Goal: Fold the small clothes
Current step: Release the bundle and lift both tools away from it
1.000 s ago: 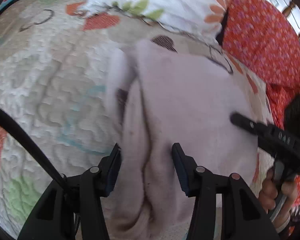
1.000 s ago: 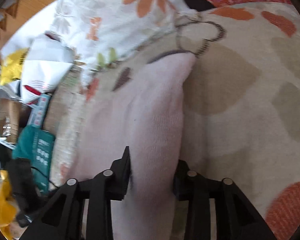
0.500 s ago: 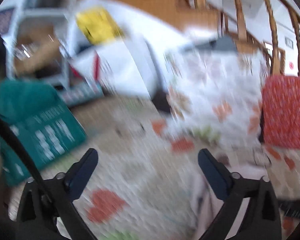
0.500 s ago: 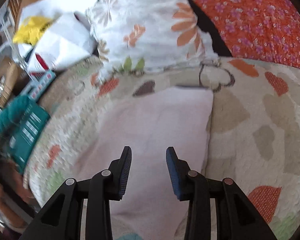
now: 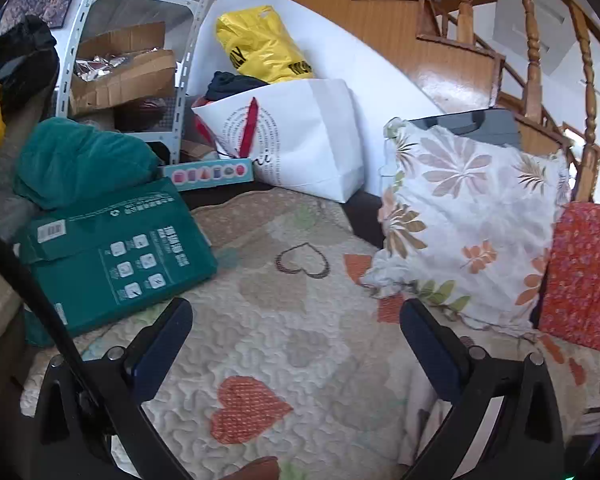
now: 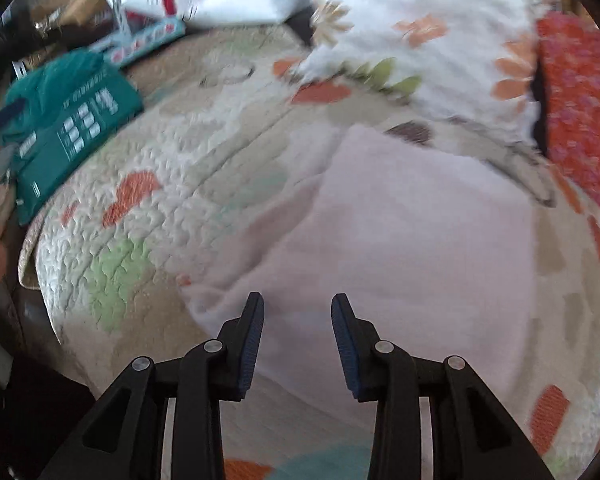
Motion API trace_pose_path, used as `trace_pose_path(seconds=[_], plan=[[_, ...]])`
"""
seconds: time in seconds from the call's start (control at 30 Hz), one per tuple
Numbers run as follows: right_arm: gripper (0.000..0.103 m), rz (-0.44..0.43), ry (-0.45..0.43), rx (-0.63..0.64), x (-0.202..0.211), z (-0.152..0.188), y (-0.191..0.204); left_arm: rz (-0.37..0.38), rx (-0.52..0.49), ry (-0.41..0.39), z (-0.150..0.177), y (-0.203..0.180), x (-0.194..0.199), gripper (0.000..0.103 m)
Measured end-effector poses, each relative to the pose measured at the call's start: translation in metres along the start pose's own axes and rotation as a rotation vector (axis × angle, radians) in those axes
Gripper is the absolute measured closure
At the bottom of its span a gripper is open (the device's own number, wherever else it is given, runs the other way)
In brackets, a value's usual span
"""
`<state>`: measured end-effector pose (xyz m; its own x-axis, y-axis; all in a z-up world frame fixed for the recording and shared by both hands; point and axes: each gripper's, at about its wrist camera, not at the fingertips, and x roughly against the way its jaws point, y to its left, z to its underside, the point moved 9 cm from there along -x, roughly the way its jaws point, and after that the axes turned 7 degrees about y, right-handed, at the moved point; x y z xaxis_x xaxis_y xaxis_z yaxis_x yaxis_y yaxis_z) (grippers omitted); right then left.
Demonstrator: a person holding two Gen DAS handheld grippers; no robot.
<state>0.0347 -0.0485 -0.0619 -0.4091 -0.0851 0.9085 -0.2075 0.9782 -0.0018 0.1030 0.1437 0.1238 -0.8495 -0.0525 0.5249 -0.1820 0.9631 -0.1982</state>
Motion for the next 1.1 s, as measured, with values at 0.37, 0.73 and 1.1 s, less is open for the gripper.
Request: trace_pose_path(seconds=[0.37, 0.73, 1.1], plan=[[0.062, -0.113, -0.114, -0.058, 0.024, -0.03, 0.004, -0.035, -0.125, -0.038, 0.004, -0.009, 0.004, 0.0], [0.063, -0.015, -0.012, -0.275, 0.021, 0.072, -0.122, -0.028, -0.206, 0.056, 0.036, -0.038, -0.004, 0.0], [0.062, 0.0, -0.077, -0.315, 0.072, 0.091, -0.135, 0.104, -0.248, 0.167, 0.07, -0.091, -0.003, 0.0]])
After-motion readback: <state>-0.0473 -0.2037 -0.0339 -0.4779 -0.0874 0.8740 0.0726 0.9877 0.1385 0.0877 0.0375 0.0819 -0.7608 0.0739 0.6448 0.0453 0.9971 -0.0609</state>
